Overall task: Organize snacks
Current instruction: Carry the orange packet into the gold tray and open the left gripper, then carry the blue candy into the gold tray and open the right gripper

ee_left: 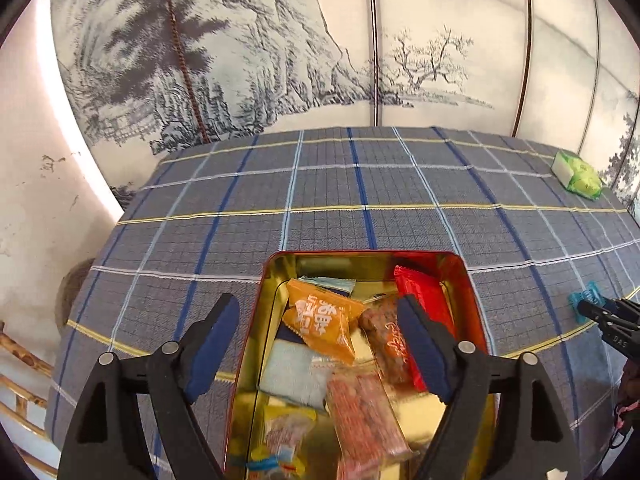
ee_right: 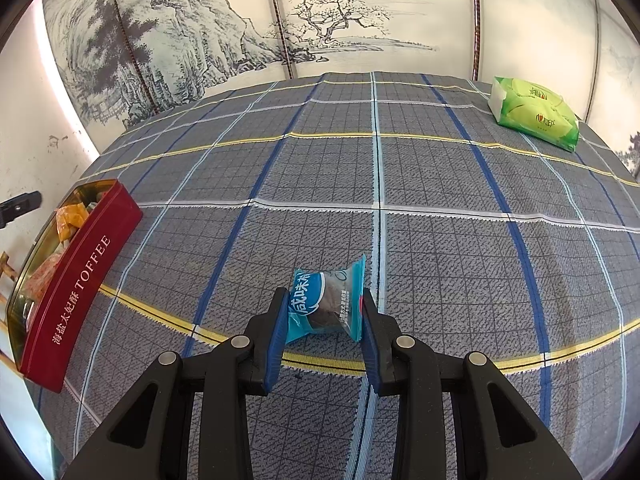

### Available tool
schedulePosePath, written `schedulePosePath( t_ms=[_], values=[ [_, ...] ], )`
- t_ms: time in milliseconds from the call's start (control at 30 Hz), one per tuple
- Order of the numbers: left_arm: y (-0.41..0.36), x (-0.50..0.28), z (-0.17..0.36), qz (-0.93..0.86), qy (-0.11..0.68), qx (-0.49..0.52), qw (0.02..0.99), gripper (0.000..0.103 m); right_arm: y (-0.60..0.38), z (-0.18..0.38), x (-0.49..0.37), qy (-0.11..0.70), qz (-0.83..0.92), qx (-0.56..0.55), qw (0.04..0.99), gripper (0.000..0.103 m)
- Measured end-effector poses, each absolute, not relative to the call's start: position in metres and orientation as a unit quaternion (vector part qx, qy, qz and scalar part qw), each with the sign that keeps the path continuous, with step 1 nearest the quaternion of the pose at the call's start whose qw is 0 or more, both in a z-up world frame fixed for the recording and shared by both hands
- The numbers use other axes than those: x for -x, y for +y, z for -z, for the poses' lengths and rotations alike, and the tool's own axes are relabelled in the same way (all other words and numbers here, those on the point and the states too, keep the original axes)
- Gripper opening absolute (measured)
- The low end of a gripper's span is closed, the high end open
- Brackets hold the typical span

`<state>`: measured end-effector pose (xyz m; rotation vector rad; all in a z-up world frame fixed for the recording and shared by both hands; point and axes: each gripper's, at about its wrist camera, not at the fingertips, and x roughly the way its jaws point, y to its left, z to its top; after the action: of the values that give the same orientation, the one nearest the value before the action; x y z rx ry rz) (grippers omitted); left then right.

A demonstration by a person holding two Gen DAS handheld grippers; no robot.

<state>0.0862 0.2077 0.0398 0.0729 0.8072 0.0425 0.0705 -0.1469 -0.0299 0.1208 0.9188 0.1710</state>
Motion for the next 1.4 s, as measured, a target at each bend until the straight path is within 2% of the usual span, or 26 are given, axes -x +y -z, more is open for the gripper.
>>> schedulePosePath(
  t_ms=[67,533,1400],
  values=[
    [0.207,-0.077,-0.045,-0.023,0.39,-0.029,0.92,0.086,-0.147,0.031,-0.069,0.442,-0.082,-0.058,0.891,0.034],
    [0.191,-0.024,-0.054,-0.046,0.376,-0.045,0.924,0.087,-0.121,0.022,-0.037,0.435,-0.123,-0.071,0.889,0.034],
    [0.213,-0.005,-0.043,-0.059,0.382,-0.031,0.922,0.089,-0.008,-0.055,-0.002,0.386,-0.251,-0.022,0.887,0.034]
  ],
)
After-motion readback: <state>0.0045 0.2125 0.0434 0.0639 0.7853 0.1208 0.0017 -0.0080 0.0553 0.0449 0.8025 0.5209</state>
